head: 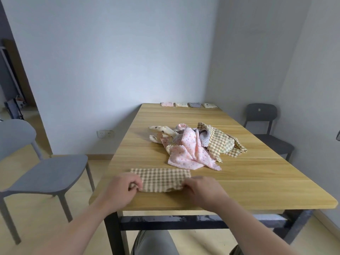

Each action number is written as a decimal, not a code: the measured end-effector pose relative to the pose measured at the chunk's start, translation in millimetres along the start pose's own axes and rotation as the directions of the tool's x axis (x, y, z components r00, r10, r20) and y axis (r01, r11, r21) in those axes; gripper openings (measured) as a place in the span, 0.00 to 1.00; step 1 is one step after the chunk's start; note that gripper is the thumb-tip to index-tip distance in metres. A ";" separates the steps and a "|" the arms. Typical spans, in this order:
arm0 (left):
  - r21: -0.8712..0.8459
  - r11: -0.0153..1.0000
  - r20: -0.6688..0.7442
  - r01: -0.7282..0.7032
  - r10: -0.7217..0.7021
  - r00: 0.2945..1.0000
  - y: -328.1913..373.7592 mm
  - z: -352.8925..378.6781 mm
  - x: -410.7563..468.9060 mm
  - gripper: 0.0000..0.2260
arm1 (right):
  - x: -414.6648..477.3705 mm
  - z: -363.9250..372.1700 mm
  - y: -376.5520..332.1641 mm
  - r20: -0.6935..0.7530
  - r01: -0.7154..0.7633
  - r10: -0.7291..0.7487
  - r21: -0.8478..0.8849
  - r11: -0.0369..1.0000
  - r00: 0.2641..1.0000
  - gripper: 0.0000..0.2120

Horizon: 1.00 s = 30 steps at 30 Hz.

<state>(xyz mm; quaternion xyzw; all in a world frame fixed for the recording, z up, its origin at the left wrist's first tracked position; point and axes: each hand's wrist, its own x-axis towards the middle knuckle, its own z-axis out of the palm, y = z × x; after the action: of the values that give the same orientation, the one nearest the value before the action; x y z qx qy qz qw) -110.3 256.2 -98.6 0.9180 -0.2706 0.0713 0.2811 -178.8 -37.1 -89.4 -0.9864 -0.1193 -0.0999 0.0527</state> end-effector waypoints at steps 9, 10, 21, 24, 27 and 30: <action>0.119 0.992 0.013 0.045 -0.047 0.999 -3.4 2.1 -8.1 0.05 | -2.2 6.9 3.6 0.078 -0.063 0.069 -0.079 0.995 0.995 0.12; 0.136 0.990 0.020 0.040 -0.043 0.999 -2.3 0.8 -7.6 0.04 | -2.3 5.0 3.7 0.084 -0.071 0.076 -0.069 0.995 0.994 0.12; 0.220 0.975 0.108 -0.022 -0.002 0.994 -11.4 -0.9 -1.0 0.13 | -1.2 -3.3 -0.1 0.135 -0.111 0.114 -0.030 0.993 0.984 0.12; 0.235 0.972 0.154 -0.027 -0.010 0.988 -7.9 -6.6 2.5 0.13 | -0.2 -5.0 0.3 0.153 -0.116 0.121 -0.040 0.992 0.981 0.12; 0.234 0.972 0.166 -0.013 -0.026 0.986 6.1 -10.9 3.9 0.10 | 0.8 -14.1 -5.9 0.195 -0.097 0.111 -0.081 0.992 0.975 0.15; 0.186 0.983 0.062 0.011 -0.023 0.998 20.6 -4.2 13.1 0.11 | 9.9 -19.4 -16.7 0.102 -0.095 0.105 -0.099 0.991 0.989 0.19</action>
<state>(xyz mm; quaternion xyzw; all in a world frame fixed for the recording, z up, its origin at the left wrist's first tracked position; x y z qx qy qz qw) -110.2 238.2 -81.6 0.9442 -0.2638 0.0642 0.1862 -177.1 -21.2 -67.1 -0.9965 -0.0676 -0.0495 0.0048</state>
